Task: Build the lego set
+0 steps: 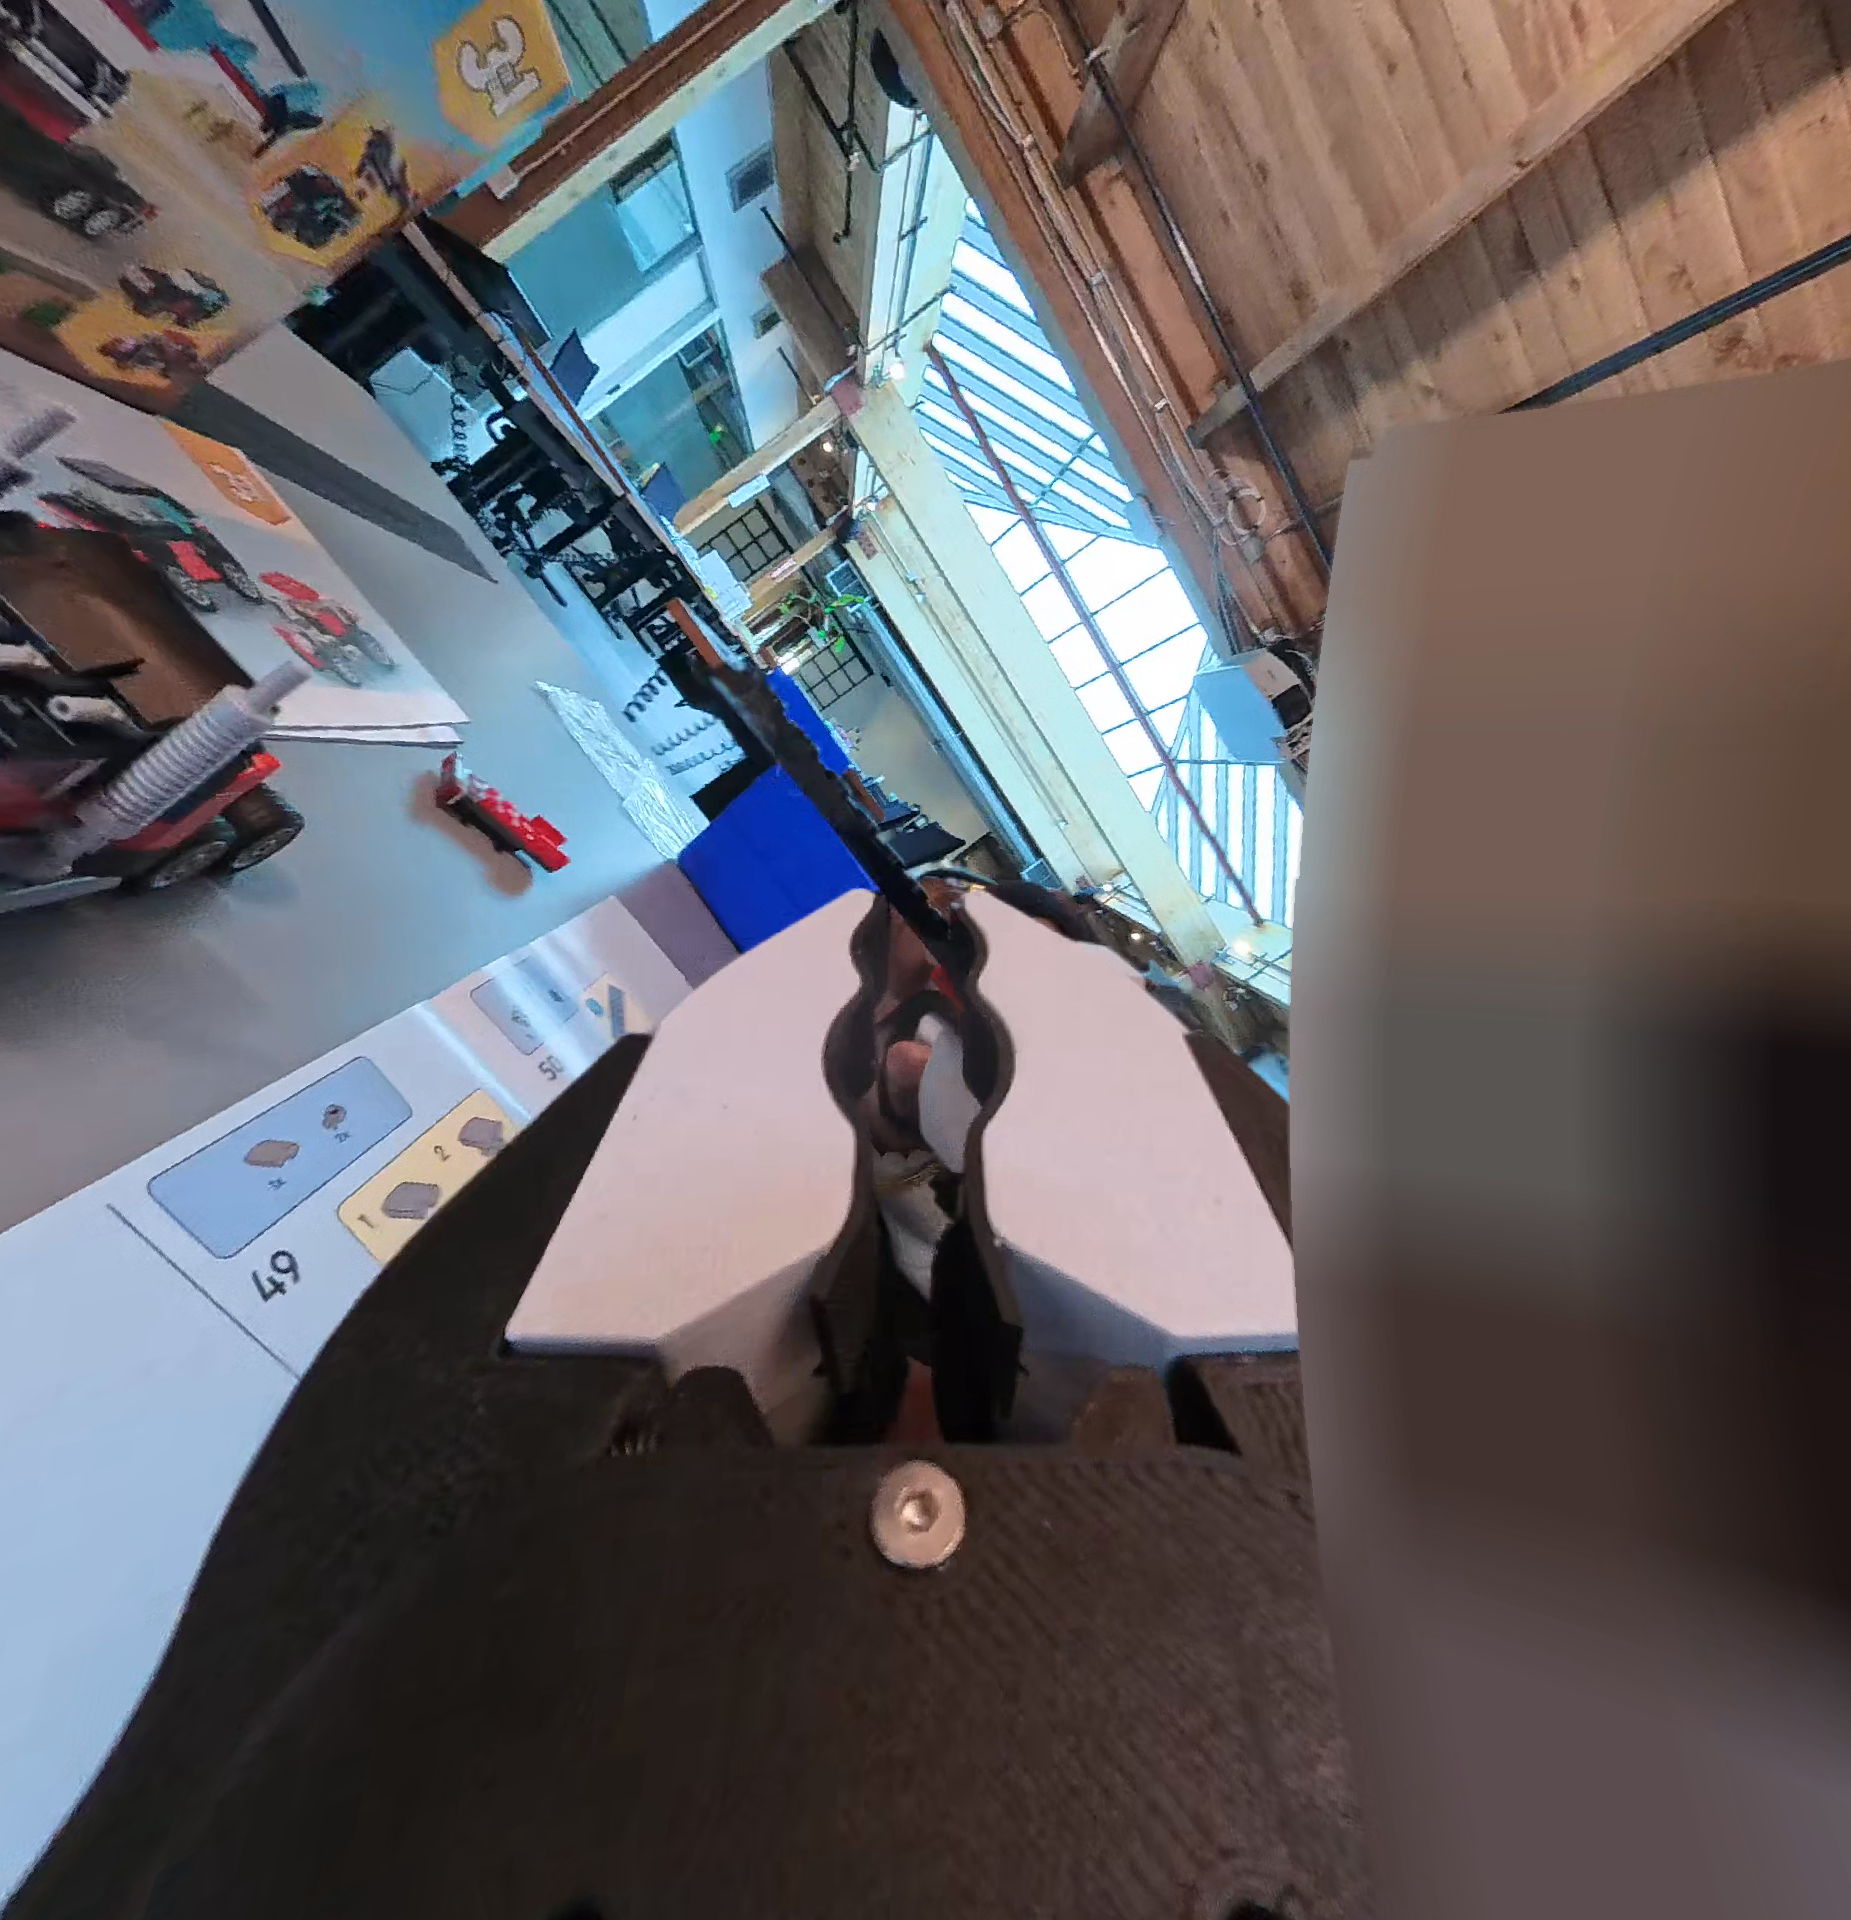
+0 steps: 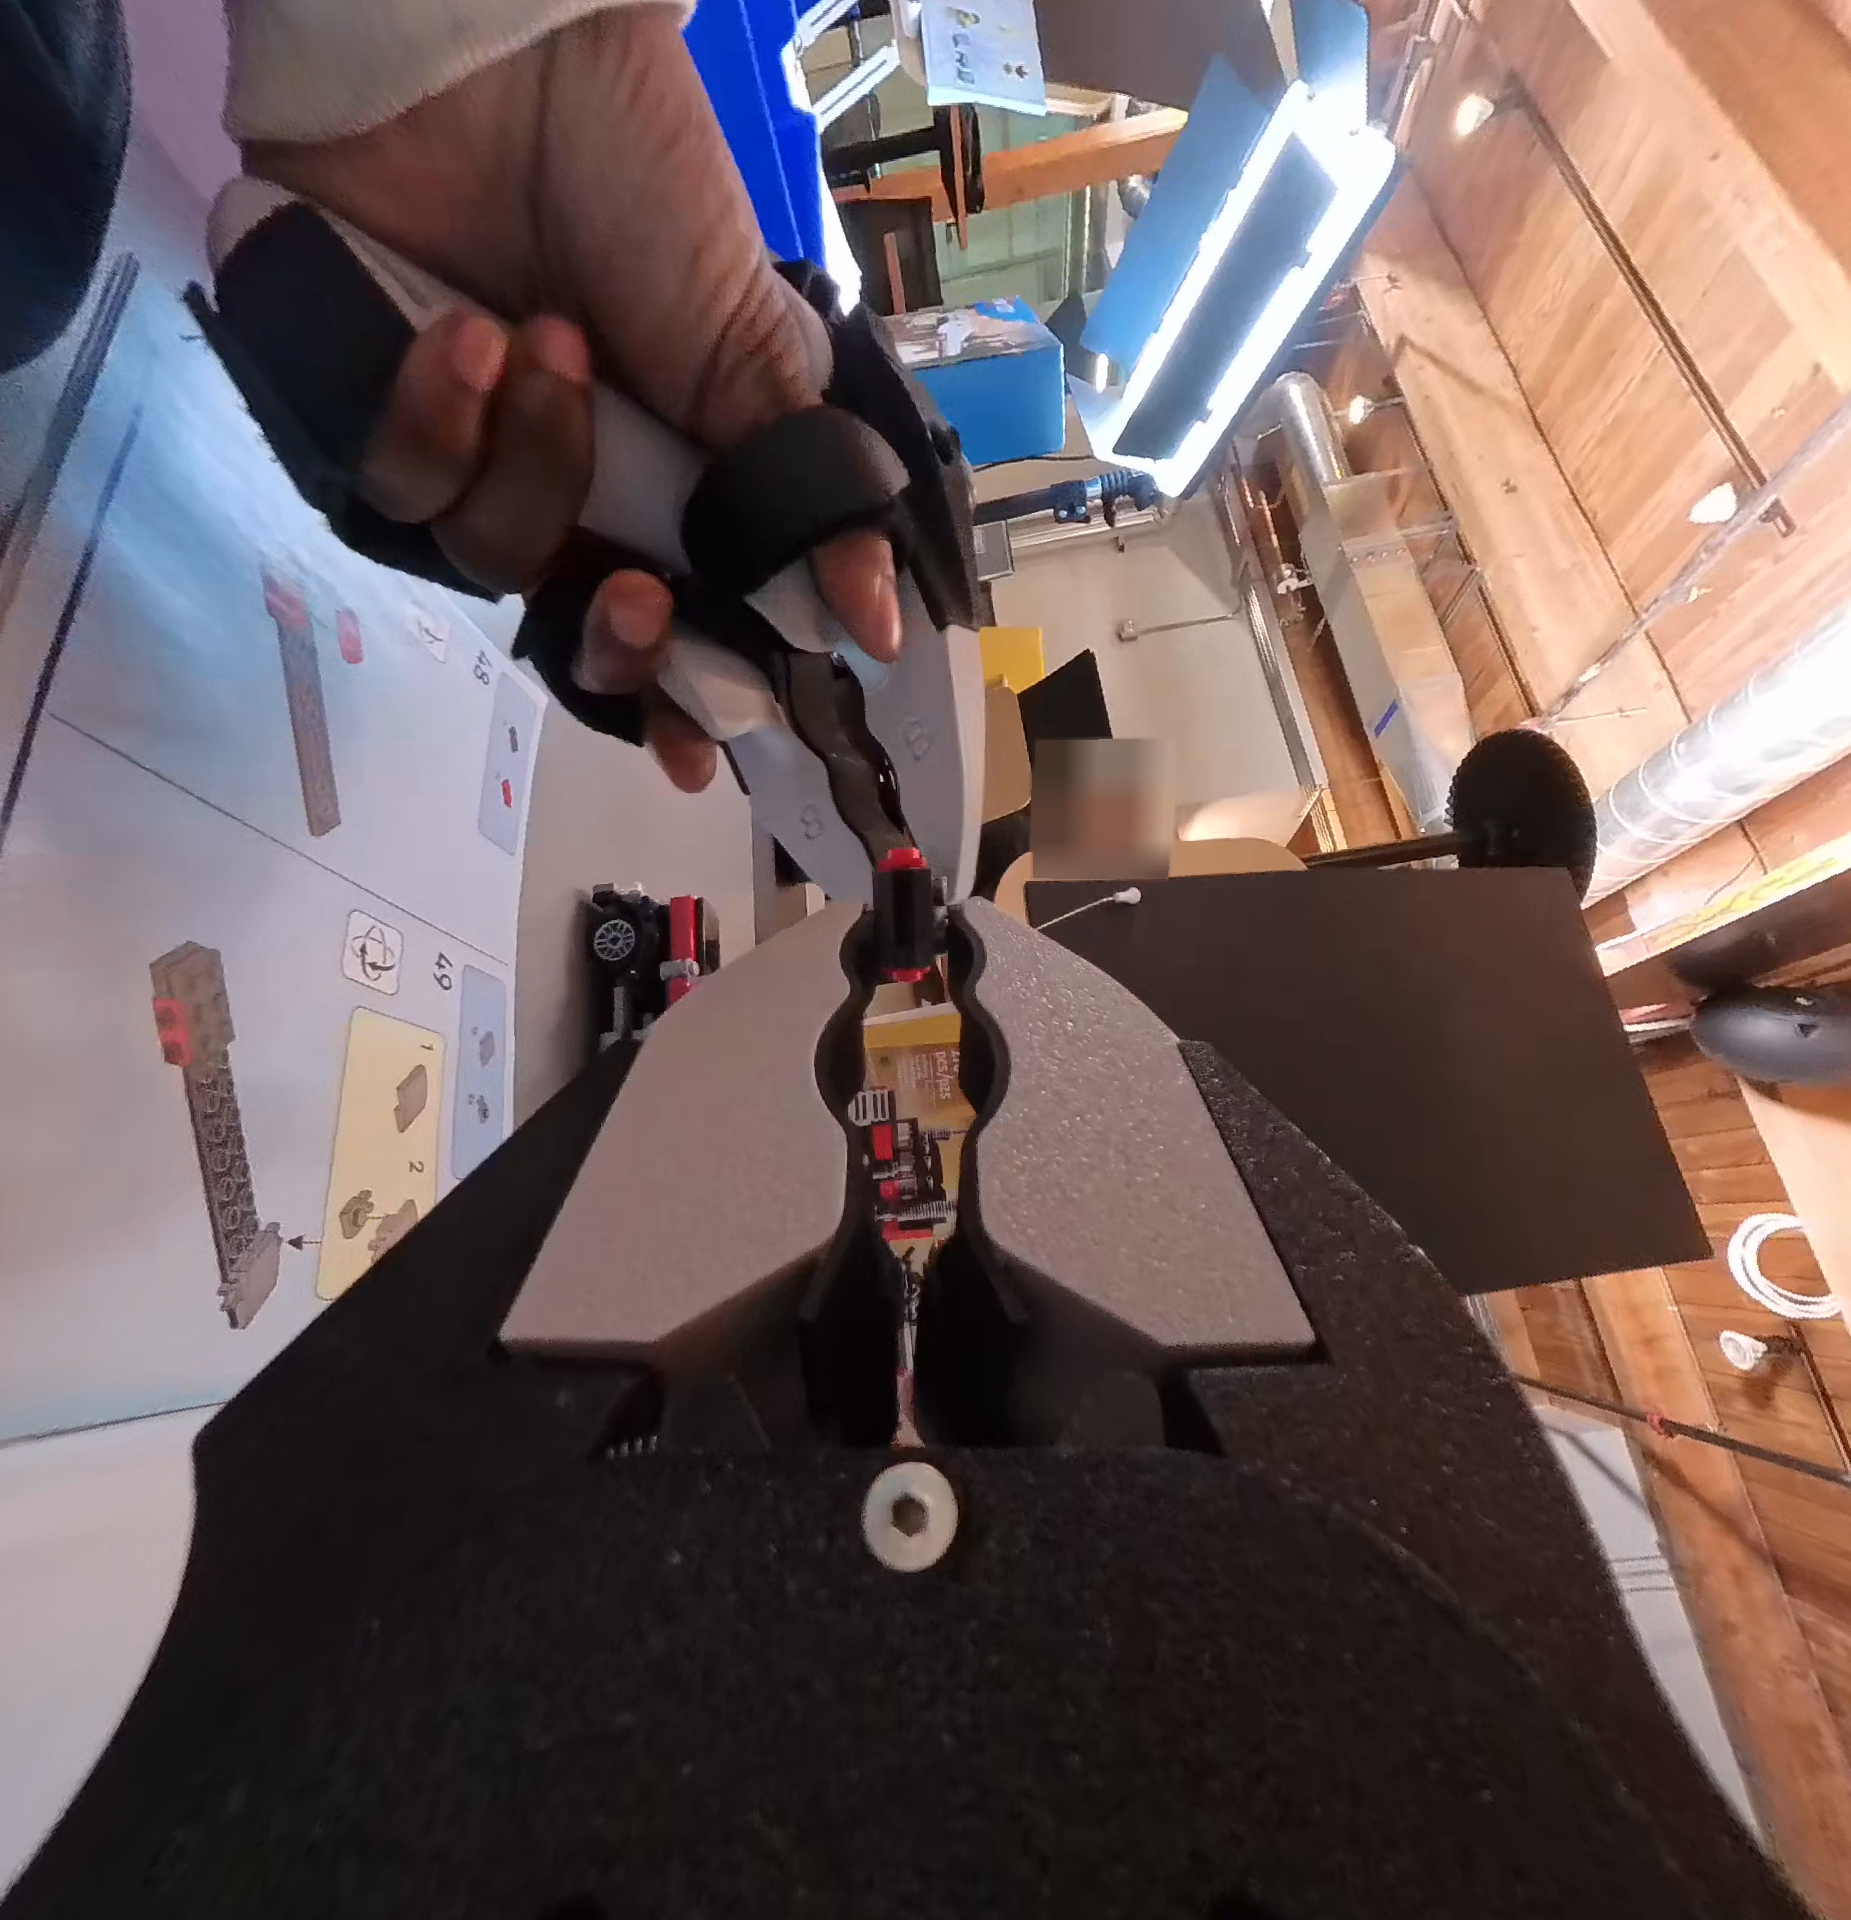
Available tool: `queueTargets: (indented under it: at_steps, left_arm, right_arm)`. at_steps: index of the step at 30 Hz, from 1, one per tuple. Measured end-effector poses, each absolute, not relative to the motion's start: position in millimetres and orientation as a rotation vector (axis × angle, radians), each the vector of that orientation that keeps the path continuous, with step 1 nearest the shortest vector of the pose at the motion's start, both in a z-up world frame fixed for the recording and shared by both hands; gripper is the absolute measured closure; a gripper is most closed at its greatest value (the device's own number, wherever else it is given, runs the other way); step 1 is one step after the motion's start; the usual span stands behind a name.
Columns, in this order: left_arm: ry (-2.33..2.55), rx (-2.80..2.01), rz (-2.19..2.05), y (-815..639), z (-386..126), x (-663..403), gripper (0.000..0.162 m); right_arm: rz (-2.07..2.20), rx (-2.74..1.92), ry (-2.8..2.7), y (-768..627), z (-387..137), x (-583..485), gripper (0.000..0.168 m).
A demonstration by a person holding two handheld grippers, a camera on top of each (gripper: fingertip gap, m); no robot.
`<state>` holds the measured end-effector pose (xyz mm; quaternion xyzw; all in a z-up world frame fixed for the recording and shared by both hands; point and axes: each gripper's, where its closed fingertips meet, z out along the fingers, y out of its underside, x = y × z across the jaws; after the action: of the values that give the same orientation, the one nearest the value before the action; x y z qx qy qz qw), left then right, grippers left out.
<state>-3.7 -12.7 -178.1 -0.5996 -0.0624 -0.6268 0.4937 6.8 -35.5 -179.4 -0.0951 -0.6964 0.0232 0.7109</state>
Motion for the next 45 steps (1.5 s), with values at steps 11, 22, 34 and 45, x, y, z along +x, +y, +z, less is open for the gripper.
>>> queueTargets:
  at_steps: [11,22,34,45]
  left_arm:
    - [-0.116,-1.4,-1.659,-25.5,-175.2,-20.0,0.157]
    - [0.265,-1.557,-1.719,-57.0,-182.0,17.0,0.157]
    - [0.216,-1.511,-0.808,-19.2,-164.6,-24.8,0.109]
    - [0.484,-1.489,0.069,0.4,-176.2,-14.4,0.123]
  right_arm:
    - [0.994,-0.609,-1.682,-48.2,-176.5,15.8,0.121]
    - [2.189,-1.463,-1.472,-26.6,-156.7,-18.4,0.141]
    - [2.071,-1.436,-0.646,56.1,-136.6,-1.3,0.163]
    - [2.123,-1.396,-0.253,61.2,-127.9,9.0,0.164]
